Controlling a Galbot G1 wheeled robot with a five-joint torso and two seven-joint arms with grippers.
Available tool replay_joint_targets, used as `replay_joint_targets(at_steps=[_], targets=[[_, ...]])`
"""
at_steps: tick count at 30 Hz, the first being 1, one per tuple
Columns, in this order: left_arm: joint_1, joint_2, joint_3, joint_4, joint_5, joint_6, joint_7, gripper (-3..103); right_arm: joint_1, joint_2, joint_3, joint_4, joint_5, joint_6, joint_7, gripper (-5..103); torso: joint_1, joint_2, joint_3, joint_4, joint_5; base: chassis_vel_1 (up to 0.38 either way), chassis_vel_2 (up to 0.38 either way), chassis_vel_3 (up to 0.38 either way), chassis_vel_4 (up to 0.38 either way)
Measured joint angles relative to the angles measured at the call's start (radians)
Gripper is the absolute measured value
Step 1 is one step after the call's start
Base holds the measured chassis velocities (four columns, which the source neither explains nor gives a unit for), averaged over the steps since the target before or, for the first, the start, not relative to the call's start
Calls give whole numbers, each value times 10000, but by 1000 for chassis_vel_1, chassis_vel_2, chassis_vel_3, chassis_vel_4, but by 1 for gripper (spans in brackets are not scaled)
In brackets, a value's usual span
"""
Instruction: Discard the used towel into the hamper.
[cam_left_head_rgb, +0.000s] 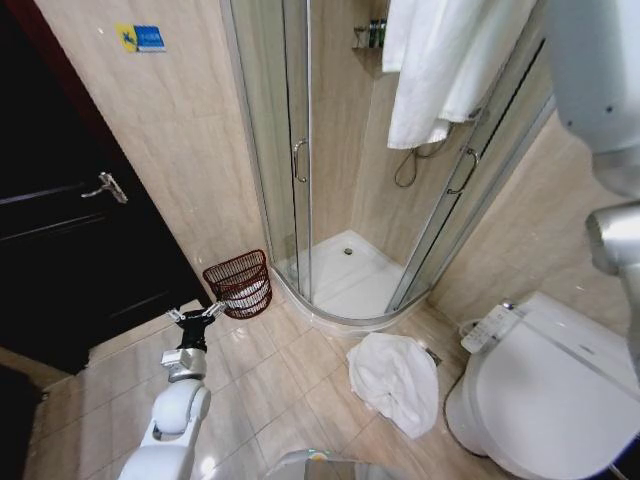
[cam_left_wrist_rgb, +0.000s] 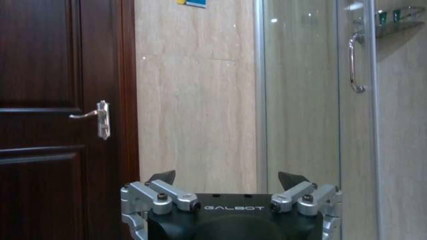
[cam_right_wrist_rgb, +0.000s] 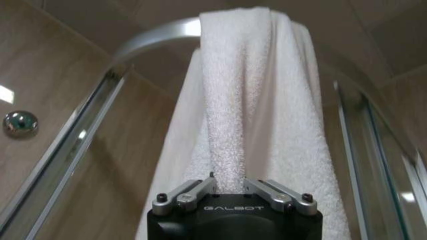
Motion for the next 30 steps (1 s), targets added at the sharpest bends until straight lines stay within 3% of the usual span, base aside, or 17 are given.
replay_joint_targets(at_steps=[12, 30], targets=[[-247, -142, 306, 190, 279, 64, -19, 100, -1465, -894, 250, 1055, 86, 4, -8, 3, 0, 0, 1, 0, 2, 0, 0, 0, 0], [-262, -51, 396, 209, 378, 204, -26, 100, -2905, -1346, 935, 1744, -12, 74, -71, 3, 1, 0, 1, 1, 0, 0, 0, 0, 0]])
